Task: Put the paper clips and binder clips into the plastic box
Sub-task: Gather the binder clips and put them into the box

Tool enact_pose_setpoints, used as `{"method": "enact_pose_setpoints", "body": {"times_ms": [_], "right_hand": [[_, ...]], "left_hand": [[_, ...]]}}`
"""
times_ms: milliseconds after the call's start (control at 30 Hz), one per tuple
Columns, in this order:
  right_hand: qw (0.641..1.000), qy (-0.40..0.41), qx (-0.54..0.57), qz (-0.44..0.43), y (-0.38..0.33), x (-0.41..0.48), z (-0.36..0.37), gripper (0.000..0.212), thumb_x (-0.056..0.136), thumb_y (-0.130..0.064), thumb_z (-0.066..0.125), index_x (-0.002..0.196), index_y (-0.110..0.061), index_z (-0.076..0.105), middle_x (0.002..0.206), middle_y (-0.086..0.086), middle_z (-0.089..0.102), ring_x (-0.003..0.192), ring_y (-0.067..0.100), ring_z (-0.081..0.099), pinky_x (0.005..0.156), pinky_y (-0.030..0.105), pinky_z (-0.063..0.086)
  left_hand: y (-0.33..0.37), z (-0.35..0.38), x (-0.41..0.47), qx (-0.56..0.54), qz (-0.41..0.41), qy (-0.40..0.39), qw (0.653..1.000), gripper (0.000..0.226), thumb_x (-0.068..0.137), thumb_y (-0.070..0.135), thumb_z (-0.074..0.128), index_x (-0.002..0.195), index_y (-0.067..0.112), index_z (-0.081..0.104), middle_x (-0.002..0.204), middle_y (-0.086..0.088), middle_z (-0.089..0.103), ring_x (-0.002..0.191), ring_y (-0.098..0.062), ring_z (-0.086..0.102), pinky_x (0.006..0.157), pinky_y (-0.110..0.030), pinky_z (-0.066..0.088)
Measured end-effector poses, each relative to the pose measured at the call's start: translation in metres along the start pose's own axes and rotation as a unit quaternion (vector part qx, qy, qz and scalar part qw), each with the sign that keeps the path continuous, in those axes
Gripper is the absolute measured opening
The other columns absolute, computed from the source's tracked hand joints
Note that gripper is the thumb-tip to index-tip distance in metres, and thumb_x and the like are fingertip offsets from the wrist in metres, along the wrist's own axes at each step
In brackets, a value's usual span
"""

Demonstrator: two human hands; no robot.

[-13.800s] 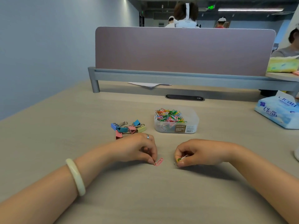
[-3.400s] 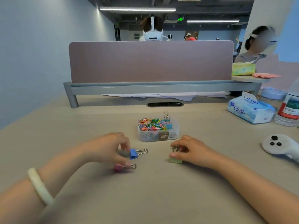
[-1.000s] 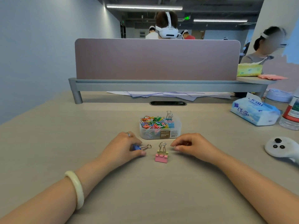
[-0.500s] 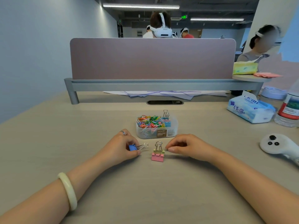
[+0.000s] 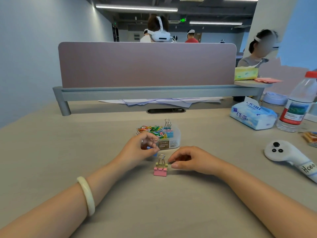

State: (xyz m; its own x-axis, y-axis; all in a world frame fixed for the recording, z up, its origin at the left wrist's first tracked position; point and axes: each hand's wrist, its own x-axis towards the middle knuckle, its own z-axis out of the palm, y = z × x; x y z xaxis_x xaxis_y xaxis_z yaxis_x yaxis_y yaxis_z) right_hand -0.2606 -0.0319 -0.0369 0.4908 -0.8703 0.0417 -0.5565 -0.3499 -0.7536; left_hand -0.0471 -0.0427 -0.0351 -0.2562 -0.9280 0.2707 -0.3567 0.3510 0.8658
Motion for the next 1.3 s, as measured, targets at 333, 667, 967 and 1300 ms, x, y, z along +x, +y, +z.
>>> {"method": "enact_pose_setpoints", "body": {"times_ms": [333, 667, 967, 1300], "right_hand": [[1.000, 0.006, 0.020, -0.001, 0.002, -0.004, 0.000, 0.019, 0.078, -0.025, 0.070, 0.096, -0.018, 0.071, 0.101, 0.011, 0.068, 0.084, 0.010, 0.058, 0.081, 0.026, 0.048], [0.992, 0.101, -0.065, -0.040, 0.014, 0.006, 0.000, 0.032, 0.076, -0.021, 0.072, 0.106, -0.029, 0.062, 0.079, -0.011, 0.053, 0.062, 0.000, 0.047, 0.064, 0.009, 0.040], [0.973, 0.161, -0.147, -0.078, 0.013, 0.020, 0.011, 0.018, 0.087, -0.022, 0.060, 0.096, -0.011, 0.071, 0.095, 0.006, 0.068, 0.089, 0.015, 0.059, 0.082, 0.025, 0.043], [0.992, 0.107, 0.063, -0.016, 0.000, 0.019, 0.020, 0.014, 0.093, -0.020, 0.049, 0.094, -0.021, 0.063, 0.072, -0.003, 0.061, 0.061, 0.000, 0.054, 0.062, 0.014, 0.046]], "left_hand": [[-0.005, 0.011, 0.004, 0.094, 0.029, -0.066, 0.993, 0.026, 0.080, 0.007, 0.064, 0.078, 0.033, 0.066, 0.080, 0.010, 0.070, 0.081, -0.008, 0.067, 0.079, -0.023, 0.051], [-0.008, 0.001, 0.002, 0.138, 0.034, -0.057, 0.988, 0.011, 0.080, 0.014, 0.067, 0.087, 0.018, 0.072, 0.077, 0.016, 0.067, 0.070, 0.007, 0.058, 0.064, -0.005, 0.042], [-0.010, -0.001, -0.002, 0.143, 0.049, -0.050, 0.987, 0.011, 0.079, 0.015, 0.067, 0.089, 0.019, 0.072, 0.083, 0.004, 0.069, 0.077, -0.006, 0.061, 0.067, -0.018, 0.046], [-0.001, 0.003, 0.000, 0.087, 0.049, 0.053, 0.994, 0.005, 0.074, 0.013, 0.071, 0.079, 0.016, 0.072, 0.070, 0.010, 0.065, 0.059, 0.005, 0.054, 0.057, -0.005, 0.040]]}}
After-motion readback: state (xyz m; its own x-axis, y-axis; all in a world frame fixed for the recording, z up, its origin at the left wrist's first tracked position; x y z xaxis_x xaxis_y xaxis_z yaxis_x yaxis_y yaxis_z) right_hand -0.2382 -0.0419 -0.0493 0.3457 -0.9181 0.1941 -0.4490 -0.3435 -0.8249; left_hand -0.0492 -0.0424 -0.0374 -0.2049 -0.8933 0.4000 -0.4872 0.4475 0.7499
